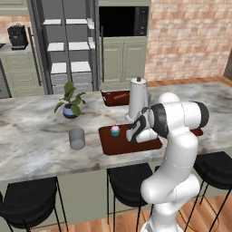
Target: Take the cupcakes from the fridge and place them on the empty tray on the dining counter.
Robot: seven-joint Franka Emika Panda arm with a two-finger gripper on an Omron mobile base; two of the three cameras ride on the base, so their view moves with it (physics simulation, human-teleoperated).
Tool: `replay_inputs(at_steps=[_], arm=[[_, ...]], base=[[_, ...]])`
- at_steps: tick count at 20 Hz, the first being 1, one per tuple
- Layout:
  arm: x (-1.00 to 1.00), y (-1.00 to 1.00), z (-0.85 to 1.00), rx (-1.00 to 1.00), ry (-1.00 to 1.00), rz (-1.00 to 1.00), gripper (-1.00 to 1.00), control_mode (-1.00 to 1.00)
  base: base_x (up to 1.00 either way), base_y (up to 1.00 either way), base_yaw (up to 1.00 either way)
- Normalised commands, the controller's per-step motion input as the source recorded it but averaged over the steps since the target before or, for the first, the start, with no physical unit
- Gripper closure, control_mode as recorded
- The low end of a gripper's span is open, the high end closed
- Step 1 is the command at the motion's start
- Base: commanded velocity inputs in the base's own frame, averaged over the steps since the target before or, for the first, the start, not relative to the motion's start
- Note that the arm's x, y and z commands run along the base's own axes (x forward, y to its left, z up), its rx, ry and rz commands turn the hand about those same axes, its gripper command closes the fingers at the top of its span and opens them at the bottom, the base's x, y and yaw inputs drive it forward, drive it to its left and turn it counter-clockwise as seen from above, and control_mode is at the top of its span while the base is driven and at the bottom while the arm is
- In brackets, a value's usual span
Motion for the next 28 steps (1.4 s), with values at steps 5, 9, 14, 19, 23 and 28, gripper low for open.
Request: replay_inputs(at_steps=[5, 9, 14, 19, 23, 28], arm=[[0.28, 0.00, -0.36, 0.00, 0.02, 0.00, -1.00, -1.00], [0.12, 0.00, -0.39, 0.00, 0.05, 0.00, -1.00, -1.00], [0.03, 0.00, -0.33, 0.00, 0.08, 0.00, -1.00, -1.00], [0.00, 0.00, -0.14, 0.00, 0.11, 0.00, -1.00, -1.00], [0.00, -0.02, 0.20, 0.01, 0.01, 0.00, -1.00, -1.00], [-0.38, -0.04, 0.68, 0.00, -0.07, 0.00, -1.00, -1.00]], base=[[0.00, 0.00, 0.00], [0.00, 0.00, 0.00], [0.00, 0.00, 0.00], [0.00, 0.00, 0.00], [0.00, 0.00, 0.00], [0.00, 0.00, 0.00]])
